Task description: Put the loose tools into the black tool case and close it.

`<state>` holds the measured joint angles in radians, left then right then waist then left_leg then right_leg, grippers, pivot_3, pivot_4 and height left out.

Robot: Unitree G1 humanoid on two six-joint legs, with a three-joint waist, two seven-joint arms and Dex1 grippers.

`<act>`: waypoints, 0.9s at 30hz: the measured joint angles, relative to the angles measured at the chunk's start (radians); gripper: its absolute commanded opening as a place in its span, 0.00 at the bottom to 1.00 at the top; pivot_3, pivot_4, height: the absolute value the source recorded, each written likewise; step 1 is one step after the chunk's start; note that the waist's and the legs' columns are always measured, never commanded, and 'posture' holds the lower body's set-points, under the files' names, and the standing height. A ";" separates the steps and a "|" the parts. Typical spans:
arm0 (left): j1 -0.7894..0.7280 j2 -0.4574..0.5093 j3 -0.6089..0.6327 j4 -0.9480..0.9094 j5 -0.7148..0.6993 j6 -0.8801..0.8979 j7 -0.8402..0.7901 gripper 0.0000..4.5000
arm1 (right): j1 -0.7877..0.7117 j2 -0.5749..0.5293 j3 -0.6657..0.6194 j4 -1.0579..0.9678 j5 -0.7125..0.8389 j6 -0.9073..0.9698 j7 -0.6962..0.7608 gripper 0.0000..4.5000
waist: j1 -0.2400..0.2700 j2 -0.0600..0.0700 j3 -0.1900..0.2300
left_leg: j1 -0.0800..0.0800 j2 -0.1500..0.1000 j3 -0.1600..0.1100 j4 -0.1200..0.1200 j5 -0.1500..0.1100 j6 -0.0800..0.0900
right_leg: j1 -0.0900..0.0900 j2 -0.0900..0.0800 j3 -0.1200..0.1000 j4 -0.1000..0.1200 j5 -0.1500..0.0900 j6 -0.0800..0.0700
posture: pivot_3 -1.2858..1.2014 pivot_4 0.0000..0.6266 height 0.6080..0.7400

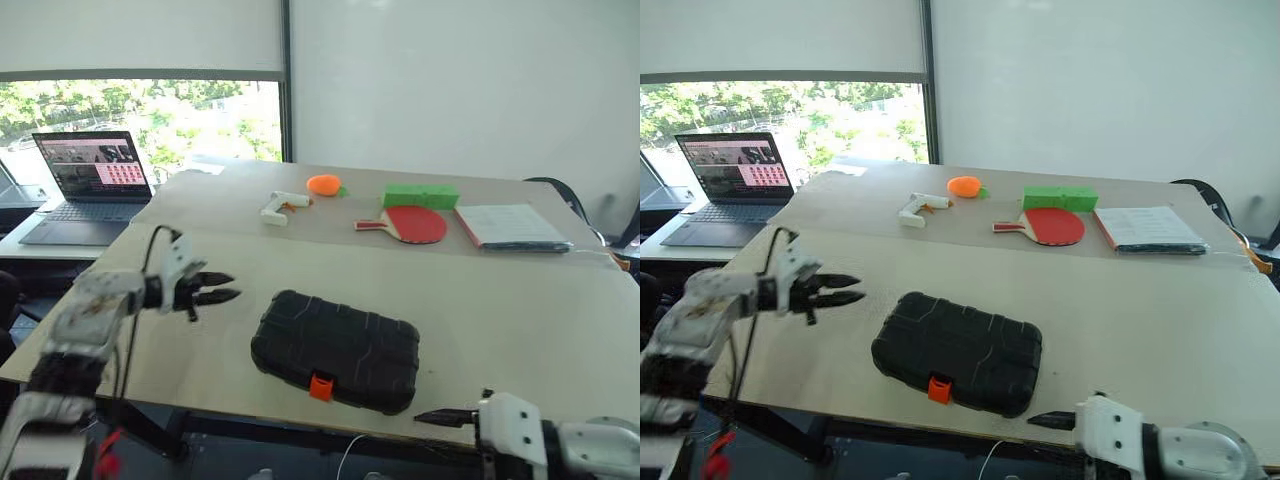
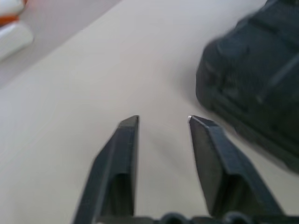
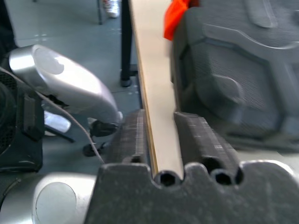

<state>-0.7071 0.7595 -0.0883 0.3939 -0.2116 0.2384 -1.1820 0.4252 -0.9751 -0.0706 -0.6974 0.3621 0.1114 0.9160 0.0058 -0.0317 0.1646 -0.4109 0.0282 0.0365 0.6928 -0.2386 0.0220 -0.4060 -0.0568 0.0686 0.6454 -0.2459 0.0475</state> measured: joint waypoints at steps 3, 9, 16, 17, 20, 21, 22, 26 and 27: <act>-0.105 -0.073 -0.058 0.146 0.056 -0.097 -0.040 0.01 | -0.065 0.014 0.054 0.019 -0.027 0.033 -0.001 0.00 | -0.005 0.000 0.000 | -0.003 0.000 0.000 0.000 -0.003 0.001 | -0.002 0.001 0.001 -0.001 0.000 0.000 | 0.52 0.24 0.97; -0.217 -0.185 -0.119 0.327 0.127 -0.212 -0.075 0.01 | -0.150 0.046 0.134 0.046 -0.070 0.060 0.005 0.00 | -0.005 -0.001 0.001 | -0.006 0.000 0.000 0.001 -0.003 0.001 | -0.004 0.001 0.001 0.000 0.000 0.001 | 0.52 0.24 0.97; -0.257 -0.272 -0.138 0.385 0.154 -0.247 -0.108 0.01 | -0.273 0.122 0.202 0.134 -0.118 0.094 -0.008 0.00 | -0.017 -0.002 0.001 | -0.005 0.000 0.000 0.004 -0.002 0.001 | -0.003 0.001 0.001 0.001 0.001 0.002 | 0.52 0.24 0.97; -0.249 -0.267 -0.148 0.358 0.155 -0.240 -0.137 0.01 | -0.293 0.126 0.202 0.158 -0.128 0.093 -0.010 0.00 | -0.022 -0.002 0.001 | -0.004 0.000 0.000 0.004 -0.002 0.001 | -0.002 0.001 0.002 0.001 0.001 0.002 | 0.52 0.24 0.97; -0.214 -0.235 -0.163 0.276 0.156 -0.209 -0.192 0.01 | -0.318 0.130 0.179 0.205 -0.144 0.087 -0.016 0.00 | -0.033 -0.001 0.001 | -0.001 0.002 0.000 0.002 -0.003 0.001 | -0.001 0.003 0.002 0.001 0.001 0.001 | 0.52 0.24 0.97; -0.195 -0.208 -0.164 0.242 0.155 -0.194 -0.213 0.01 | -0.332 0.131 0.165 0.228 -0.146 0.086 -0.022 0.00 | -0.038 -0.001 0.001 | 0.000 0.002 0.000 0.001 -0.003 0.001 | -0.001 0.003 0.003 0.002 0.001 0.001 | 0.52 0.24 0.97; -0.182 -0.193 -0.164 0.220 0.155 -0.187 -0.225 0.01 | -0.338 0.133 0.153 0.243 -0.149 0.085 -0.028 0.00 | -0.042 -0.001 0.000 | 0.001 0.002 0.000 0.001 -0.003 0.001 | 0.000 0.002 0.003 0.002 0.001 0.000 | 0.52 0.24 0.97; -0.078 -0.129 -0.159 0.121 0.138 -0.127 -0.269 0.01 | -0.362 0.135 0.068 0.303 -0.152 0.086 -0.051 0.00 | -0.045 0.002 -0.001 | 0.002 0.002 -0.001 0.000 -0.003 0.002 | 0.000 0.002 0.002 0.002 0.000 0.000 | 0.52 0.24 0.97; -0.069 -0.124 -0.151 0.103 0.131 -0.115 -0.270 0.01 | -0.360 0.134 0.063 0.303 -0.151 0.087 -0.046 0.00 | -0.042 0.001 -0.001 | 0.001 0.002 -0.002 0.000 -0.003 0.002 | 0.000 0.003 0.001 0.002 0.000 0.000 | 0.52 0.24 0.97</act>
<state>-0.7766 0.6355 -0.2394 0.4964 -0.0802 0.1230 -1.4523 0.0651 -0.8412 -0.0076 -0.3946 0.2116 0.1983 0.8697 -0.0362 -0.0303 0.1638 -0.4100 0.0304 0.0348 0.6928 -0.2416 0.0235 -0.4059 -0.0540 0.0696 0.6470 -0.2461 0.0472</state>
